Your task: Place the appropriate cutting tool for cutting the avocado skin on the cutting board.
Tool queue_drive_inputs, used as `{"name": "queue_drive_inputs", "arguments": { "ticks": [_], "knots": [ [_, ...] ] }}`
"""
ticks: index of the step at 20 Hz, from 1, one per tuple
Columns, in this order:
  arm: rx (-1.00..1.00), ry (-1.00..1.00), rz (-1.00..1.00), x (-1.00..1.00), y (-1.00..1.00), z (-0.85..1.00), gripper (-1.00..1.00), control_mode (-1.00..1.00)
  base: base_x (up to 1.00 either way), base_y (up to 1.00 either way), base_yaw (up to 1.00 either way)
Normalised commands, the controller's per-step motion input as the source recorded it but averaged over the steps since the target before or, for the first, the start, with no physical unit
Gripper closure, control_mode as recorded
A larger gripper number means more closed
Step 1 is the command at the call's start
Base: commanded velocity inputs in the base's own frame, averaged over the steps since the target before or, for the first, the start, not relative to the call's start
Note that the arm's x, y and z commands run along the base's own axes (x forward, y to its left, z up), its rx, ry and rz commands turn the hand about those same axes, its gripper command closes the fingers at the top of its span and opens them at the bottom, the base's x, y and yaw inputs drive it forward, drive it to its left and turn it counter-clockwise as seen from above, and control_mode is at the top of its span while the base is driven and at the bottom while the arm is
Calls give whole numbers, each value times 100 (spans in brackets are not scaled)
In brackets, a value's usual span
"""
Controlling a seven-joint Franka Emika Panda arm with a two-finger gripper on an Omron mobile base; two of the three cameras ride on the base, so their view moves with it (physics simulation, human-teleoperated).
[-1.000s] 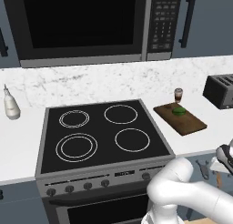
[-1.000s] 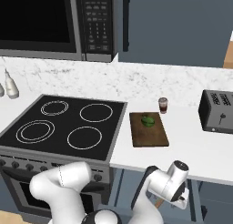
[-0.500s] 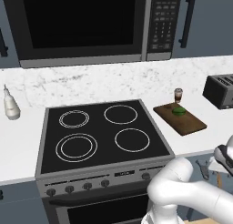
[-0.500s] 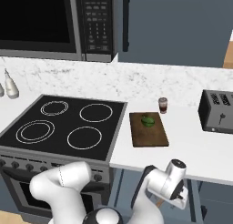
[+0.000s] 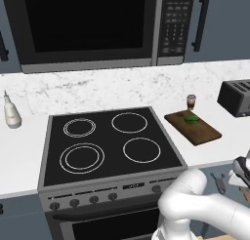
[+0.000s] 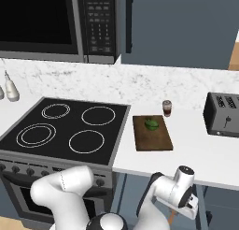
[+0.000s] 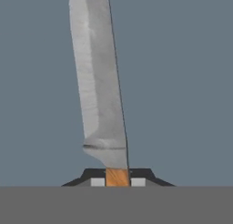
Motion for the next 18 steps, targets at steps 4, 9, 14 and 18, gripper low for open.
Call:
{"name": "queue_drive_inputs", "arguments": {
  "ticks": [4, 9, 14, 18],
  "knots": [
    [0, 0, -7, -51, 1, -58, 100, -100, 0, 0, 0],
    [0, 0, -7, -5, 26, -16, 100, -100, 0, 0, 0],
    [6, 0, -11, -10, 67, 46, 100, -100, 0, 0, 0],
    [6, 0, -16, -49, 44, 35, 100, -100, 0, 0, 0]
  ]
}}
